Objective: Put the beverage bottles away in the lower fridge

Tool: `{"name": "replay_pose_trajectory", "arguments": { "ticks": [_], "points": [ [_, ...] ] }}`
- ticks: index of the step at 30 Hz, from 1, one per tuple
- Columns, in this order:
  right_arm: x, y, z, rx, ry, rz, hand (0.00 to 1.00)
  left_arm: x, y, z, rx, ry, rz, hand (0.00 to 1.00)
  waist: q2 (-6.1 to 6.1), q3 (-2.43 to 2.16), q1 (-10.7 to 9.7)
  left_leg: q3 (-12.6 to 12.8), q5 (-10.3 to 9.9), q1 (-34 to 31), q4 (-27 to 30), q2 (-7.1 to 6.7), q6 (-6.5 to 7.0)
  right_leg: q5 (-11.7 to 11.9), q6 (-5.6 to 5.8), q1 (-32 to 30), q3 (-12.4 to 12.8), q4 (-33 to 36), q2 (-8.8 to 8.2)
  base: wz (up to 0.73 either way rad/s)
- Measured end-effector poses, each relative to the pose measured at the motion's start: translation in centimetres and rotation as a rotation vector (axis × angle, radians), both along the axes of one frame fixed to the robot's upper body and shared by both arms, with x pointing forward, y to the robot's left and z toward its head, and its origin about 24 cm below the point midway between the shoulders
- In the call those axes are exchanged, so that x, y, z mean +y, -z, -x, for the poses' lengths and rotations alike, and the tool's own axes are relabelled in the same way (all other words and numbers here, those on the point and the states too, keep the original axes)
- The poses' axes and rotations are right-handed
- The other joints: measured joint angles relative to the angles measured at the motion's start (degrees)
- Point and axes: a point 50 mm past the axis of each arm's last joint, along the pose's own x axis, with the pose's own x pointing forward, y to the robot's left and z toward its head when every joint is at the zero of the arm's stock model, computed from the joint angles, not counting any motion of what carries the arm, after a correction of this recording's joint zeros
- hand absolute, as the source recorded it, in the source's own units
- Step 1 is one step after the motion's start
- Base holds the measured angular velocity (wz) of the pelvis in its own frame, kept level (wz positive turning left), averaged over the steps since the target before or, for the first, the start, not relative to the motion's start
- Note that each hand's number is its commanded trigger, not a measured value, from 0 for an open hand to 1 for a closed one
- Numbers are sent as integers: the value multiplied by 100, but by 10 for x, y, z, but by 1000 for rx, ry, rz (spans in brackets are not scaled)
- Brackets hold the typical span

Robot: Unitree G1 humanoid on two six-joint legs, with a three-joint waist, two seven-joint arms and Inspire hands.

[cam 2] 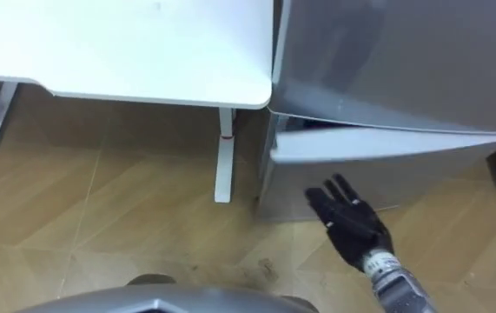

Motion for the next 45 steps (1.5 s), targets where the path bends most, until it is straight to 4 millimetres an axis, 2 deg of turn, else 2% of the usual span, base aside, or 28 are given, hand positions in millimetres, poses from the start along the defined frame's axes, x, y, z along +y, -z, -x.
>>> {"name": "replay_pose_trajectory", "arguments": {
  "ticks": [2,4,7,13,15,21,26,34,40,45],
  "points": [
    [13,0,-5,-13,-41,-42,0,-3,1,-4,-4,16,9,0,45,4,75,-38,-11,-63,41,-2,5,0,0,-2,-43,-2,-1,10],
    [19,0,-8,-18,-75,-56,0,-5,1,-6,-4,32,15,0,89,21,106,-72,-11,-80,43,-7,6,0,0,3,-74,-2,-2,11],
    [28,-2,-11,-26,-130,-67,0,-9,2,-5,6,38,16,0,157,23,112,-153,-10,-115,42,-13,4,0,0,10,-143,-10,2,11],
    [33,2,-5,7,-237,-20,0,-11,3,-6,15,51,18,0,154,6,111,-174,-8,-156,39,-12,1,0,0,12,-164,-10,11,3],
    [32,8,4,55,-270,7,0,-10,3,-6,17,49,7,0,125,4,115,-175,-8,-152,40,-12,1,1,-1,16,-161,-4,12,0],
    [22,19,25,176,-307,84,0,-6,2,-6,9,38,-6,0,78,44,94,-211,-8,-99,39,-12,1,3,-3,42,-168,-2,12,1],
    [5,29,51,336,-351,212,0,-4,1,-10,-4,28,-18,0,63,52,-36,-338,-6,-114,37,-33,-8,-4,4,127,-294,-27,14,13],
    [-4,36,69,478,-417,406,0,-5,2,-11,1,30,-34,0,30,16,-95,-353,11,-126,41,-82,0,-8,10,131,-296,-95,-13,0],
    [-6,40,74,549,-399,483,0,-8,3,-12,16,25,-34,0,97,38,-122,-367,9,-59,24,-85,-1,-14,20,199,-299,-105,-13,1],
    [-7,42,83,619,-297,467,0,-7,3,-8,40,24,-38,0,94,43,-239,-409,9,-59,14,-100,0,-19,26,218,-300,-116,-11,4]
  ]
}}
